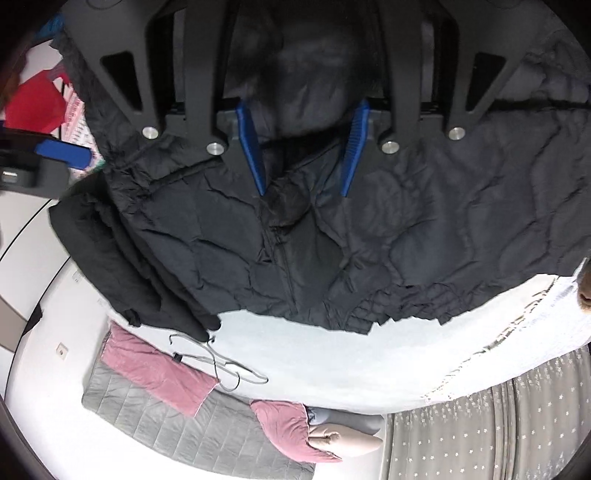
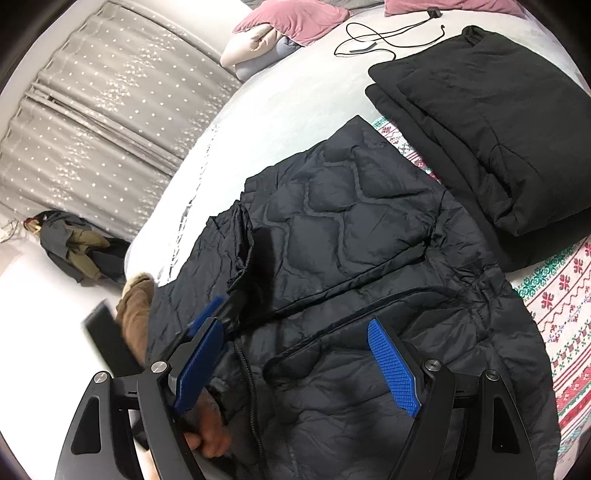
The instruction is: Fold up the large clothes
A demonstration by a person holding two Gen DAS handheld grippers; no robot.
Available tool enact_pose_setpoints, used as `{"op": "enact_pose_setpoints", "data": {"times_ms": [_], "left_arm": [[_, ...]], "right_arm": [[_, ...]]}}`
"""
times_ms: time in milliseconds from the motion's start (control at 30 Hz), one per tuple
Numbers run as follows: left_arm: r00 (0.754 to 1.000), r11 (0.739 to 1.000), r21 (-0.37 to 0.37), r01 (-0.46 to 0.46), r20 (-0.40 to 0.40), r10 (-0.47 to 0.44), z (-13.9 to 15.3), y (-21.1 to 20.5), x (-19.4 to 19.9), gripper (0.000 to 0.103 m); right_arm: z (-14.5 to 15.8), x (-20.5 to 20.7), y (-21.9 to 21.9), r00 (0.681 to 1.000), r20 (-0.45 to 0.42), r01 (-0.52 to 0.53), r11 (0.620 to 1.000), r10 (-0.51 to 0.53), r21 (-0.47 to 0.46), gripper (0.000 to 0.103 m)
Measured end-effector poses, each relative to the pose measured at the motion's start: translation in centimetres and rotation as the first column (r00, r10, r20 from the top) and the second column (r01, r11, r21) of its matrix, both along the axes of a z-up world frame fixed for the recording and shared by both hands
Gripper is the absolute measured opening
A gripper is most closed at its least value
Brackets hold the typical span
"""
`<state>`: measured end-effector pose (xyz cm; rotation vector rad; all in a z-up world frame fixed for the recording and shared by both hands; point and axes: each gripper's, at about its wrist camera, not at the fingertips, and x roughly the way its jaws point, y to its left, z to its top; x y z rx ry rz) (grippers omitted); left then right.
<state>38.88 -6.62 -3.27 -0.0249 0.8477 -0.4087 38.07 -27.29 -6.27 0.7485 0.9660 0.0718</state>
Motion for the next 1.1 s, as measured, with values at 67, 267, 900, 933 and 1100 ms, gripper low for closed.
{"op": "enact_pose_setpoints", "data": {"times_ms": [67, 267, 900, 933, 1100], "left_arm": [[1.0, 1.0, -0.015, -0.015, 0.002, 0.015, 1.0, 1.5, -0.9, 0.048], [0.987, 0.987, -0.032, -0.157, -0.023, 0.157, 4.4, 9.8, -4.0, 0.05], [0.885, 0.894, -0.026, -0.448, -0.154, 0.44, 0.2, 31.4, -18.6, 0.051], [0.885, 0.895, -0.027, -0.446, -0.164, 0.436, -0.5, 31.7, -19.2, 0.051], [0.893, 0.904, -0.025, -0.428, -0.166, 0.418, -2.1, 33.0, -21.8, 0.051]], "right_arm": [[0.0, -0.1, 0.0, 1.0, -0.003, -0.003, 1.0, 0.003, -0.015, 0.082], [-0.2, 0.0, 0.1, 1.0, -0.011, 0.0, 0.999, -0.001, -0.054, 0.082], [0.0, -3.3, 4.1, 0.992, -0.02, -0.124, 0.95, 0.124, -0.286, 0.082], [0.0, -3.9, 4.0, 0.991, -0.023, -0.131, 0.946, 0.13, -0.298, 0.082], [-0.1, -6.7, 3.1, 0.989, -0.032, -0.146, 0.924, 0.144, -0.353, 0.082]]}}
